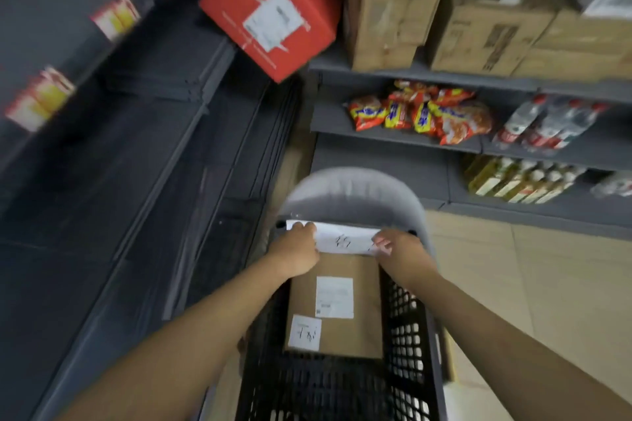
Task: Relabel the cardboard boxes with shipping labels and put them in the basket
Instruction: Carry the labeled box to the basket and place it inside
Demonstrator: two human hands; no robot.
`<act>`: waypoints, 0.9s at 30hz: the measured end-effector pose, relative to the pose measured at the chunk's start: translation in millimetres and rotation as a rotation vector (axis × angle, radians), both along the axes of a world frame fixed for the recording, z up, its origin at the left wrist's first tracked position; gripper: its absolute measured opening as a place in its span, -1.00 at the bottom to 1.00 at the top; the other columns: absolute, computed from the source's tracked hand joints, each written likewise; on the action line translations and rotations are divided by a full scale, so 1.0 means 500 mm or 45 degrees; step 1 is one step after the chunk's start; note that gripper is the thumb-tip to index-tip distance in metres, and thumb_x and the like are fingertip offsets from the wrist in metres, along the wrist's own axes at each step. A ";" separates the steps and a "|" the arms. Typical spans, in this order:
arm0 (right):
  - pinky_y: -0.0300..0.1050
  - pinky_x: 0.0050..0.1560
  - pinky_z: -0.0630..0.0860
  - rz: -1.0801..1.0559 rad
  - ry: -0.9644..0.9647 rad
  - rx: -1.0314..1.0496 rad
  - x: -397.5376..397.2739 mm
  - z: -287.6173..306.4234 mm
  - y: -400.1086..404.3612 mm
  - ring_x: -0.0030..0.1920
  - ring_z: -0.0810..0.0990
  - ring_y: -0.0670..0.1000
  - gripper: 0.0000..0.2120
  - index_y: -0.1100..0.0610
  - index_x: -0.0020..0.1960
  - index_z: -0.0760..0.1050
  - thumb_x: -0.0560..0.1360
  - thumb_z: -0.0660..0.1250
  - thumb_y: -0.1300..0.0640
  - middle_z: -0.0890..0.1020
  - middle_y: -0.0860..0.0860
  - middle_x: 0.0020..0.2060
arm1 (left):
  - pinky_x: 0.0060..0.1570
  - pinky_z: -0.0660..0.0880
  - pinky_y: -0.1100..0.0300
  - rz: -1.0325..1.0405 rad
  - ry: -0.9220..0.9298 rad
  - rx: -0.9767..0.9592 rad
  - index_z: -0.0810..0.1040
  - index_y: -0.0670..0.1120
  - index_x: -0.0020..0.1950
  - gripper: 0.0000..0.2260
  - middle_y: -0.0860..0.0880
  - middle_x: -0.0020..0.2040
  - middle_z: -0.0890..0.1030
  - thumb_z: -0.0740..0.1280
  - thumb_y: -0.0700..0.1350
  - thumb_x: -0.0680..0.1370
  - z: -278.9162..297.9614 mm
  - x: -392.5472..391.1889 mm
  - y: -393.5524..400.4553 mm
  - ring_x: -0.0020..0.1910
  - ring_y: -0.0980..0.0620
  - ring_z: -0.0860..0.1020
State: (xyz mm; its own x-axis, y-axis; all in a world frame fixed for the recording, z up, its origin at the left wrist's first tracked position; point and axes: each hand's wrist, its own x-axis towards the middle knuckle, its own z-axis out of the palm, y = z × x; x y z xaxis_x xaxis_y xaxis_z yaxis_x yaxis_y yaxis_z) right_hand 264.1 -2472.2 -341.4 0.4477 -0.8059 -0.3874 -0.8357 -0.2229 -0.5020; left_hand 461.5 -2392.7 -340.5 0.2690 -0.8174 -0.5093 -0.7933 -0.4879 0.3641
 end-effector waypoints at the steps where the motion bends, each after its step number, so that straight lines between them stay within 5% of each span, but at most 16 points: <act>1: -0.12 0.16 0.49 0.021 -0.024 -0.060 0.007 0.046 -0.009 0.13 0.56 0.02 -0.73 0.07 0.14 0.55 0.48 0.25 0.24 0.62 -0.02 0.12 | 0.11 0.46 0.07 -0.037 -0.081 -0.033 0.39 -0.08 0.32 -0.67 -0.11 0.30 0.45 0.25 -0.11 0.56 0.048 0.009 -0.005 0.21 -0.13 0.48; 8: -0.01 0.15 0.50 0.198 -0.150 -0.507 0.052 0.339 -0.023 0.13 0.55 0.03 -0.68 0.04 0.21 0.50 0.47 0.37 0.10 0.59 -0.02 0.13 | 0.17 0.44 0.05 -0.111 -0.479 -0.194 0.41 -0.10 0.32 -0.68 -0.11 0.26 0.48 0.20 -0.07 0.58 0.345 0.063 0.022 0.21 -0.12 0.49; 14: -0.10 0.07 0.49 0.472 -0.179 -0.808 0.069 0.437 0.060 0.11 0.55 0.02 -0.71 0.03 0.18 0.51 0.47 0.37 0.04 0.61 -0.02 0.09 | 0.13 0.46 0.06 0.041 -0.619 -0.239 0.43 -0.12 0.30 -0.68 -0.11 0.23 0.50 0.17 -0.01 0.61 0.462 0.042 0.184 0.16 -0.10 0.51; 19: -0.06 0.13 0.47 0.815 -0.283 -0.818 0.085 0.481 0.189 0.13 0.54 0.02 -0.69 0.02 0.19 0.50 0.47 0.38 0.01 0.60 -0.03 0.10 | -0.03 0.44 0.12 0.367 -0.659 -0.215 0.50 -0.11 0.20 -0.73 -0.10 0.20 0.52 0.19 -0.01 0.59 0.528 -0.008 0.393 0.12 -0.11 0.52; 27: -0.09 0.08 0.49 1.499 -0.618 -0.726 0.198 0.565 0.617 0.10 0.54 0.01 -0.75 0.03 0.15 0.52 0.48 0.37 0.08 0.60 -0.06 0.06 | 0.14 0.45 0.05 0.970 -0.791 -0.186 0.51 -0.11 0.24 -0.71 -0.17 0.27 0.53 0.20 -0.02 0.59 0.612 -0.112 0.912 0.22 -0.19 0.50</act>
State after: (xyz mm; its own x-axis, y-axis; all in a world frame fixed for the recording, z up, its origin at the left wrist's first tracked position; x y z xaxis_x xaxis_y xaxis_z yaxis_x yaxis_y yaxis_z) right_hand 363.3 -2163.8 -59.1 0.9579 0.1410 0.2502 0.2126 -0.9339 -0.2876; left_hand 405.6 -1936.6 -34.5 0.9333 -0.3589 -0.0081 -0.3569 -0.9301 0.0875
